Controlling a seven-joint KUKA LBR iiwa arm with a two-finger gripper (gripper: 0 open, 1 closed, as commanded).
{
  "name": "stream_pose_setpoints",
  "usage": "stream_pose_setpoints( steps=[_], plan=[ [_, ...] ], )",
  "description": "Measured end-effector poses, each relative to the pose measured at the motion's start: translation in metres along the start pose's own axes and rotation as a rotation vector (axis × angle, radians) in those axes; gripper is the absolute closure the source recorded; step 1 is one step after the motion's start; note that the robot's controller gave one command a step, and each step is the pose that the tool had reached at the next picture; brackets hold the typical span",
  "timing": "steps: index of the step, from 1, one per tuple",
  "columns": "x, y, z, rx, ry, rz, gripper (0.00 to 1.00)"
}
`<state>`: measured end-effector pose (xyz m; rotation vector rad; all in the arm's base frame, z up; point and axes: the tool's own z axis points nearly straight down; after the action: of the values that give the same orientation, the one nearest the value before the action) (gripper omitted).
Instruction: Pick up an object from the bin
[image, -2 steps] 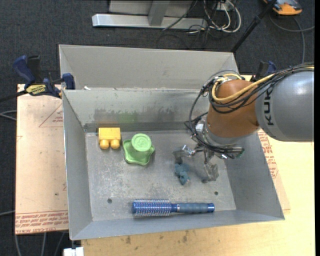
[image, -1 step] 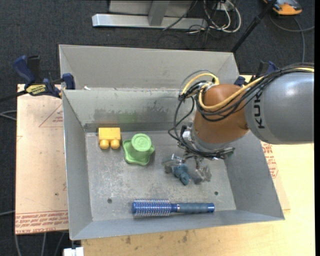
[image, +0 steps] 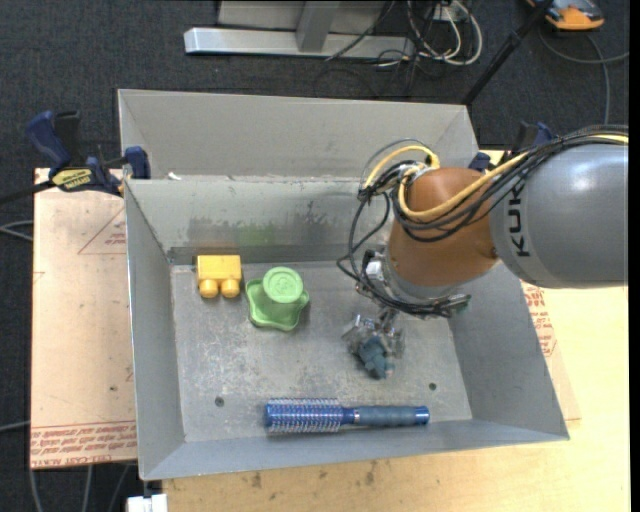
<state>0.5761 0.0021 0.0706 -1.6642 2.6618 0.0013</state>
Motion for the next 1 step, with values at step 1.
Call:
stream_pose_setpoints(
  steps=[1],
  plan=[
    [-0.0092,0.0240,-0.1121,0.008,-0.004,-0.047,1.00]
  ],
)
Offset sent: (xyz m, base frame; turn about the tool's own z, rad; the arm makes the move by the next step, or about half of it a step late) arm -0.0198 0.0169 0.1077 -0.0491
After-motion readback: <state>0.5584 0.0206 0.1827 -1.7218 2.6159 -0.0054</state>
